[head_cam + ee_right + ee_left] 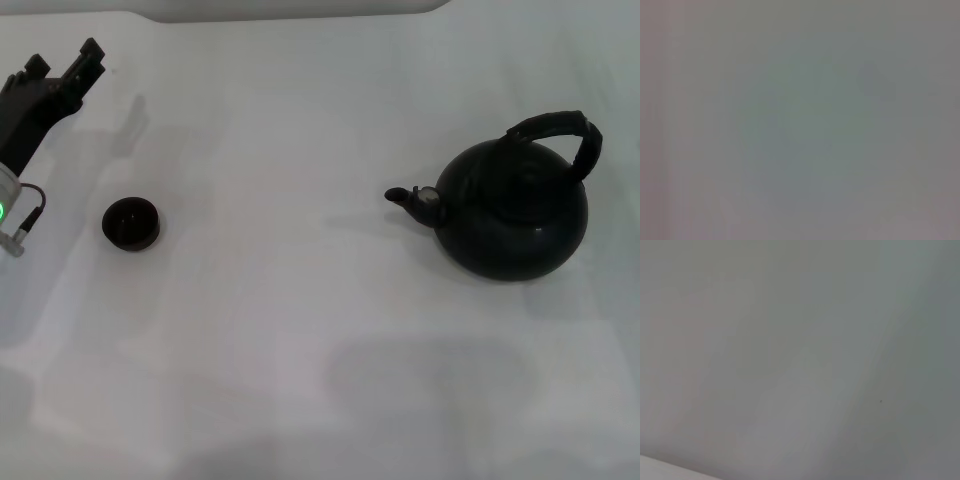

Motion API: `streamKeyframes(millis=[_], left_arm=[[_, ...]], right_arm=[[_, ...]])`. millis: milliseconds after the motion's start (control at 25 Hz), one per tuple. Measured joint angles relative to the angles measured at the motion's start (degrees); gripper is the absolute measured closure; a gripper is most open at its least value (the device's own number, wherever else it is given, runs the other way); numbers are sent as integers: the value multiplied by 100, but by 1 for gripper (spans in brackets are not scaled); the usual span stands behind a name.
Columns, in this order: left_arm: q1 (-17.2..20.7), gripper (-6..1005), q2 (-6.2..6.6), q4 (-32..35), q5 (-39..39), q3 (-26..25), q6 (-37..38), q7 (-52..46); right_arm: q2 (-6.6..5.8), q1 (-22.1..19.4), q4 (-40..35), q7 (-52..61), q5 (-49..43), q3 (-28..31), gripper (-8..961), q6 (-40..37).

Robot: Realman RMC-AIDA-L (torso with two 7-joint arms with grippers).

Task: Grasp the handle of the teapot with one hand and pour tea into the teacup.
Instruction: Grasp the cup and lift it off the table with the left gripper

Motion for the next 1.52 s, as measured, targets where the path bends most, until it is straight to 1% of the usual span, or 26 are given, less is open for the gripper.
streamKeyframes(millis=[520, 640, 680, 720, 760, 880, 960, 1040, 1120, 1160, 1240, 1280, 1360, 1400, 1480, 1520], left_arm=[[16, 112, -5, 34, 9, 13, -21, -93], [11, 112, 69, 109, 170, 277, -53, -636], [-12, 112, 172, 249, 391, 470, -40, -1050], [-12, 112, 172, 249, 391, 470, -40, -1050], [-22, 112, 239, 335, 557, 508, -25, -1258], [-36, 112, 465, 611, 1244, 513, -12, -1919], [-53, 113, 663, 873, 1834, 502, -8, -2460], [-59, 113, 782, 1060, 2136, 498, -10, -2748], [-60, 114, 929, 1292, 2478, 493, -11, -3122], [-65, 114, 1017, 1413, 2687, 489, -10, -3352], [-92, 113, 1131, 1578, 3062, 489, -6, -3705], [-127, 113, 1204, 1705, 3367, 464, -4, -3933], [-166, 113, 1288, 1939, 4100, 310, 17, -4316], [-172, 113, 1308, 2045, 4408, 195, 32, -4519], [-174, 113, 1348, 2386, 5434, -225, 41, -5157], [-172, 113, 1342, 2635, 6063, -470, -7, -5549]], right_arm=[[0, -4, 5, 2, 0, 26, 85, 61], [-4, -10, 5, 2, -1, 29, 85, 69], [-6, -14, 6, 2, -1, 31, 85, 70], [-7, -16, 7, 2, -1, 34, 85, 77], [-8, -16, 9, 2, 1, 35, 85, 92], [-9, 0, 12, 2, 4, 27, 85, 147], [-9, 4, 14, 2, 6, 19, 85, 152], [-9, 4, 14, 1, 7, 10, 85, 153], [-9, 2, 14, 2, 8, 5, 85, 153], [-9, -1, 14, 2, 9, 5, 85, 153], [-9, -6, 15, 1, 9, 3, 85, 153], [-9, -9, 14, 2, 9, 3, 85, 153], [-9, -15, 16, 1, 9, 1, 84, 153], [-9, -17, 20, 2, 9, 1, 84, 155], [-9, -19, 32, 1, 9, 0, 84, 186], [-9, -18, 37, 2, 8, 0, 84, 197]])
